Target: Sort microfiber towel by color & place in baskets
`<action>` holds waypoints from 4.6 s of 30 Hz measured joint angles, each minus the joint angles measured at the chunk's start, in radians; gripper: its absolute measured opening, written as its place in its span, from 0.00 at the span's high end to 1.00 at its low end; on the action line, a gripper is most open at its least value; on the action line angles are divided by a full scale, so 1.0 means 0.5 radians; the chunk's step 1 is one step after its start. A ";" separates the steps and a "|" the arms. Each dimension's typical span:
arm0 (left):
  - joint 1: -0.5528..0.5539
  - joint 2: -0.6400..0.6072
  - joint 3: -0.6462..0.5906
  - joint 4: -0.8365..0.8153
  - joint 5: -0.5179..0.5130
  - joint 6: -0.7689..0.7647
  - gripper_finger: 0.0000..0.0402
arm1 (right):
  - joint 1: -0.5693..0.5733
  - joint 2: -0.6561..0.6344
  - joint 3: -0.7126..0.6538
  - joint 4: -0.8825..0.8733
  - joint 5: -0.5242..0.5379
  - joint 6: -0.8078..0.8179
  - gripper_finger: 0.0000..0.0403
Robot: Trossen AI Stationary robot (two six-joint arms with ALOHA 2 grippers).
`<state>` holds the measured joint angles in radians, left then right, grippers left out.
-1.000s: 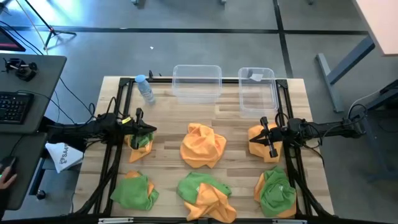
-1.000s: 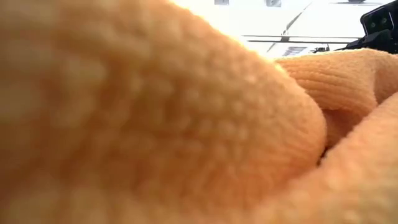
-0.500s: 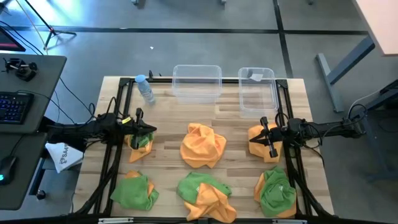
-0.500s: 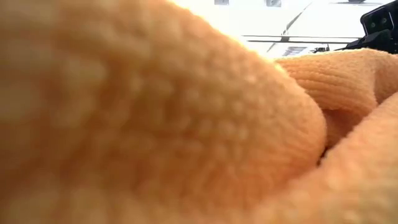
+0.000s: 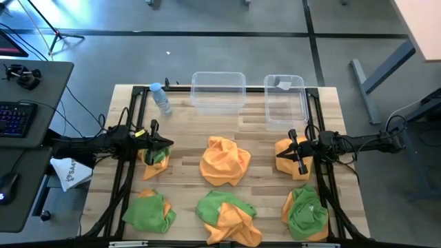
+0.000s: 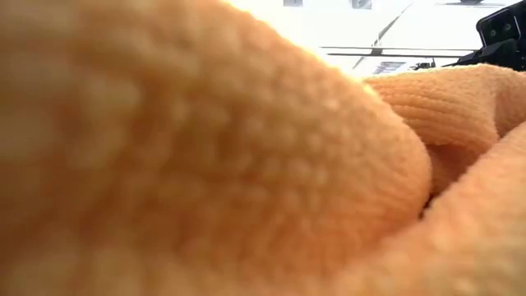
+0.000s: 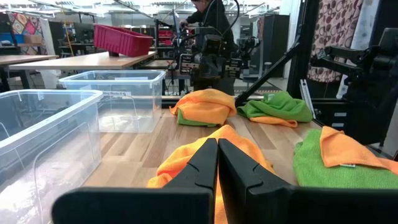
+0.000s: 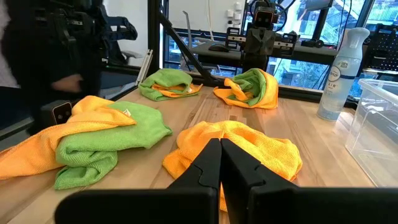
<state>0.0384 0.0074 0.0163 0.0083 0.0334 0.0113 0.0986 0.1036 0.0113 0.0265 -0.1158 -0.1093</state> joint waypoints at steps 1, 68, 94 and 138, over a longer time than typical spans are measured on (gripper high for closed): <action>0.000 0.000 0.000 0.000 0.000 0.000 1.00 | 0.000 0.000 -0.001 0.000 0.000 0.000 1.00; 0.000 -0.001 0.000 0.001 -0.001 0.000 1.00 | 0.001 0.000 0.000 0.001 0.001 0.173 1.00; 0.000 -0.001 0.001 0.000 0.000 0.000 1.00 | 0.000 0.060 0.254 -0.130 0.276 0.586 1.00; 0.000 0.000 0.000 0.001 0.000 0.000 1.00 | 0.333 2.665 2.657 -2.153 0.879 1.613 1.00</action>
<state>0.0386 0.0072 0.0163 0.0086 0.0332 0.0111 0.2649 1.4362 1.3399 -1.0499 0.3238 0.6971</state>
